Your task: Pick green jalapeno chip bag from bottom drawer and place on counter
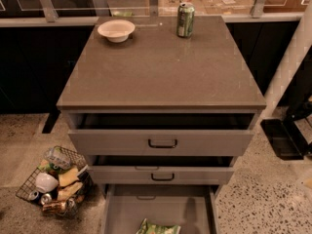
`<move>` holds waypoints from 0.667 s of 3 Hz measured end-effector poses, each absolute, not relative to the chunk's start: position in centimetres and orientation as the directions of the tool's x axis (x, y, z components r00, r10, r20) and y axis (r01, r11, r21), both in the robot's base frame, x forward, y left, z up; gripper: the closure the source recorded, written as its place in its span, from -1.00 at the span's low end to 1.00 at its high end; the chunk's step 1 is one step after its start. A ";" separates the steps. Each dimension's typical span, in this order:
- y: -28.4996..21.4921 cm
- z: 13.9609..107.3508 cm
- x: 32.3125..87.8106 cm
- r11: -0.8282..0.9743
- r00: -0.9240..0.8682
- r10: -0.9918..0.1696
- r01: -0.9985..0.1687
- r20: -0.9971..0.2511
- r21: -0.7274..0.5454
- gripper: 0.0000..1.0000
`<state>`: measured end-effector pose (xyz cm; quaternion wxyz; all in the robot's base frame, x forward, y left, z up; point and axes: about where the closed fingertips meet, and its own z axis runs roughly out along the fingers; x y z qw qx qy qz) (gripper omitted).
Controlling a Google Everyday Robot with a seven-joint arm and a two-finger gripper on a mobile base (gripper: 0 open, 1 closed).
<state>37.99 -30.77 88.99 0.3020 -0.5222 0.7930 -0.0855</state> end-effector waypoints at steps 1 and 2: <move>-30.9 88.7 38.5 0.445 -0.283 -0.878 -0.781 -0.386 -0.439 -1.00; -33.0 84.4 39.1 0.488 -0.359 -0.857 -0.797 -0.371 -0.356 -1.00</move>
Offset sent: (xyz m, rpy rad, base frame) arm 0.0198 -0.0544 -0.1119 0.0498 0.2566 -0.1239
